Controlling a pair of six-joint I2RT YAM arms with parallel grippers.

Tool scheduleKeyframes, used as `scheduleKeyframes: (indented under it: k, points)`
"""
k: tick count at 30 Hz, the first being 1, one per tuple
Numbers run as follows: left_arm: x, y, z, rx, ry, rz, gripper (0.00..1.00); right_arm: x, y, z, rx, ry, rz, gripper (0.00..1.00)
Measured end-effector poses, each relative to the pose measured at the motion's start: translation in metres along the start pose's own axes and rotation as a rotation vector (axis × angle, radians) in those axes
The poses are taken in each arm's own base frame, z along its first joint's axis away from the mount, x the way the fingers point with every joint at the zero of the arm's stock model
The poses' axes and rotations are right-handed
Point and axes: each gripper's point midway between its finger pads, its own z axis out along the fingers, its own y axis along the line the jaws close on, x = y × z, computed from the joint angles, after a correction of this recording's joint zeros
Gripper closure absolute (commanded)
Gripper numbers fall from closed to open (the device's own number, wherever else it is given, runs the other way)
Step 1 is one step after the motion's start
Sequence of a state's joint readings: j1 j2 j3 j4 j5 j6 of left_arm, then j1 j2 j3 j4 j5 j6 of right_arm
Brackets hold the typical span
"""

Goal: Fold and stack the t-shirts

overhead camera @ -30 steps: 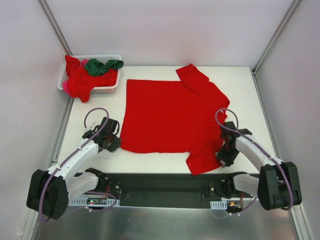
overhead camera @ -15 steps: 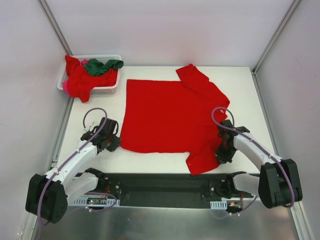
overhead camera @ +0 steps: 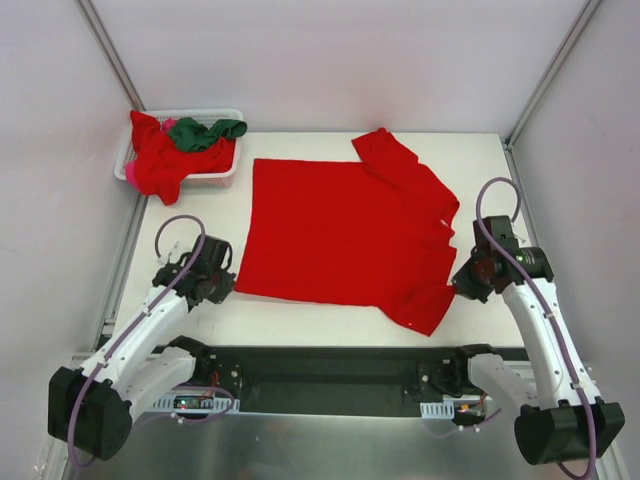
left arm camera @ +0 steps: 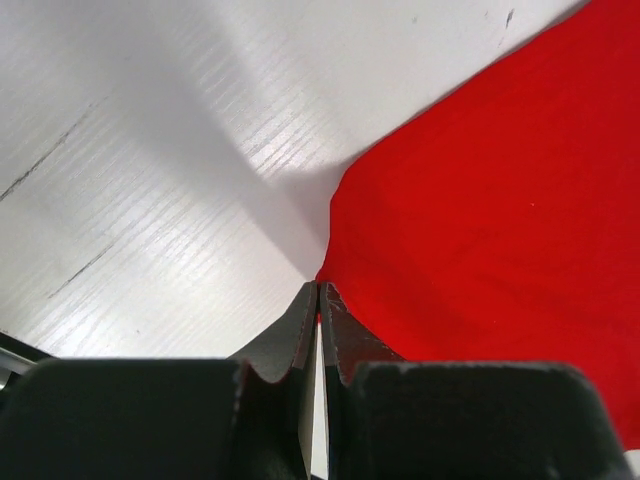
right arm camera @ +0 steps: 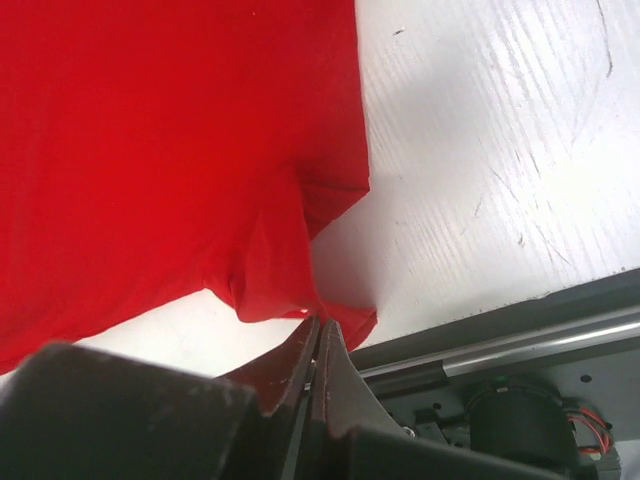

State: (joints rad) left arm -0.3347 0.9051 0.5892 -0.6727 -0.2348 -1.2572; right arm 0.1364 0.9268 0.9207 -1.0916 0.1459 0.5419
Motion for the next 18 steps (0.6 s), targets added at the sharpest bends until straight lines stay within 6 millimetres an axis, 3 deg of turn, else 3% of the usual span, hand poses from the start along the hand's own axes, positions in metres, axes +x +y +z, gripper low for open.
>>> scheduleKeyframes:
  k: [18]
  points:
    - [-0.008, 0.004, -0.010, 0.014, -0.043, -0.073, 1.00, -0.021, -0.011, -0.036, -0.026, -0.075, 0.112, 0.99]
